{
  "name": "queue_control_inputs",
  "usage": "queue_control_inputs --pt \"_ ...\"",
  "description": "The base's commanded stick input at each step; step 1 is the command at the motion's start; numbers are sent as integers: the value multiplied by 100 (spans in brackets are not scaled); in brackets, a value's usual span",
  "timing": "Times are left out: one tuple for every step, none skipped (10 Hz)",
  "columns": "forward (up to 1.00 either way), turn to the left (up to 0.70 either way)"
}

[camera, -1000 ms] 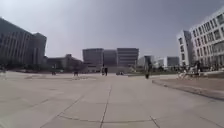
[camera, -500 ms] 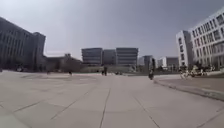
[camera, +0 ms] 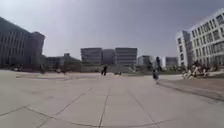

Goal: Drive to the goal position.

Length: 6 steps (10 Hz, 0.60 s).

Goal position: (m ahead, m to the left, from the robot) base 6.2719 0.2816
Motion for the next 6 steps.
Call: queue_control_inputs --pt "85 0" --pt "85 0" --pt "85 0" --pt "85 0" --pt "85 0" --pt "85 0"
